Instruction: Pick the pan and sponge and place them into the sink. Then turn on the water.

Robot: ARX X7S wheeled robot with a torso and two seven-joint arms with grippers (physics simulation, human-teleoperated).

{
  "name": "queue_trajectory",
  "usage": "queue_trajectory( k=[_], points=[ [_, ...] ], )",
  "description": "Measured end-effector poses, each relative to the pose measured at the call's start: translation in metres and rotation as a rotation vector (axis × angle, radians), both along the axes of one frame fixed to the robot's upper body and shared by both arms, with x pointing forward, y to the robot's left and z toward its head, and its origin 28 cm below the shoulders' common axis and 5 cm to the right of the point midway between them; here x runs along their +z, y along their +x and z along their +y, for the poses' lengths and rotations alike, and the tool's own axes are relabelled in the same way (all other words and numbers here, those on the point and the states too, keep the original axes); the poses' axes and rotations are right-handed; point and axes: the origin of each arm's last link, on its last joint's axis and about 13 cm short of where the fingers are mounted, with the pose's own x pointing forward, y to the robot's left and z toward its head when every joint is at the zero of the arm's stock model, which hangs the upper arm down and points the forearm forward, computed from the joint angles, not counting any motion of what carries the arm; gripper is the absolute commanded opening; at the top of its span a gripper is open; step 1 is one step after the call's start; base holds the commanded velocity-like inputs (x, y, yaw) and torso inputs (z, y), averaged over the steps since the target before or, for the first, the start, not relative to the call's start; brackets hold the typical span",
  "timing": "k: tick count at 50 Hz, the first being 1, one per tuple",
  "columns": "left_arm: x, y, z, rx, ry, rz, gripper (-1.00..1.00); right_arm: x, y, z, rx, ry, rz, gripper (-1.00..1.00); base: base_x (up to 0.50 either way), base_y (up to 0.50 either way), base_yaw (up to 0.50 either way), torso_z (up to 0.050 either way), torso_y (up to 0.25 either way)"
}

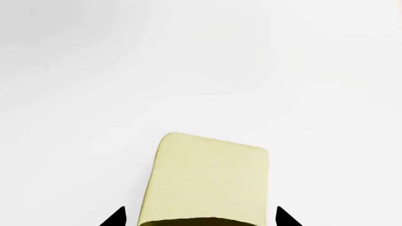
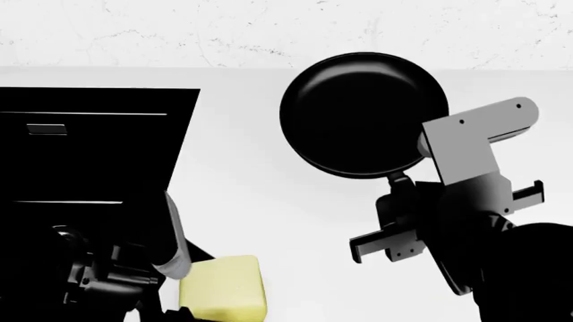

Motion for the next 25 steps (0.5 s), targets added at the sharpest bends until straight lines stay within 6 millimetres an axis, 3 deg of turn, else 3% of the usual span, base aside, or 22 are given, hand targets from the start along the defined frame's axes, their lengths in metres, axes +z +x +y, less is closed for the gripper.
queue_trajectory(
  k=[17,18,25],
  points=[
    [-0.0061,0.0003,-0.0022,0.001,0.023,0.017,1.0,-0.0021,-0.0013,-0.0011,-0.002,0.006,0.003,-1.0,0.0,0.0,0.0,0.001,0.002],
    [-0.006,0.0003,-0.0023,0.001,0.024,0.016,-1.0,-0.0023,-0.0014,-0.0012,-0.002,0.007,0.003,-1.0,0.0,0.0,0.0,0.0,0.0],
    [-0.0047,0.0004,-0.0023,0.003,0.035,0.004,-1.0,-0.0029,-0.002,-0.0014,-0.004,0.009,0.003,-1.0,0.0,0.0,0.0,0.0,0.002]
  ],
)
